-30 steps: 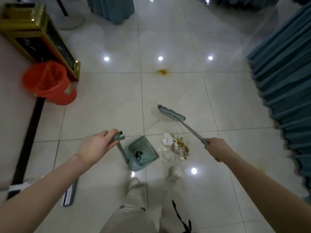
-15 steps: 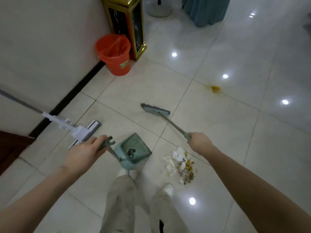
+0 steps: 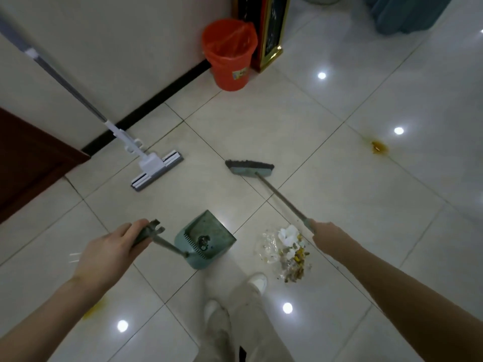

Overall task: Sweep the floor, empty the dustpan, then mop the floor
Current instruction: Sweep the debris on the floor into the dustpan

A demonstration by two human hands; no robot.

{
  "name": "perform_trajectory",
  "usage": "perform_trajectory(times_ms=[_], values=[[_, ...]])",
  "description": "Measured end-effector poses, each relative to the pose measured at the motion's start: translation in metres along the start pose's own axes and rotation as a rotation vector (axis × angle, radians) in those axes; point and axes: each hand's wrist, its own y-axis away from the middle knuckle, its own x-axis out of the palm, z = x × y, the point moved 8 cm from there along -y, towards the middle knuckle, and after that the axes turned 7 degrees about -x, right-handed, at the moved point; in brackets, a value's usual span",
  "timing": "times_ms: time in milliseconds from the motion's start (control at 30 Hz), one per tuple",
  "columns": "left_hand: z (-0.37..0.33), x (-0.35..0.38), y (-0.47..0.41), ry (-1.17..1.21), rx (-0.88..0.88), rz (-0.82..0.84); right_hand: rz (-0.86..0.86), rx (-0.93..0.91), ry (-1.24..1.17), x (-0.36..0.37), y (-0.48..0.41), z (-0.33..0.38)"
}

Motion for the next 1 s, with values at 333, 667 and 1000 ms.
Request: perform_trajectory(times_ms=[333,667,1000], values=[[0.017,-0.001,0.027,0.035,0.021,-0.029,0.093,0.049,0.144,0.054,0.139,0.0],[0.054,-0.004,0.085,0.1,-0.045,-0.068,-0.093,0.039,0.039,-0.002,0.079,0.101],[0.058,-0.005,0.144,0.09,-0.244,-0.006,-0.016,-0.088,0.17,-0.005,-0.008,0.164]])
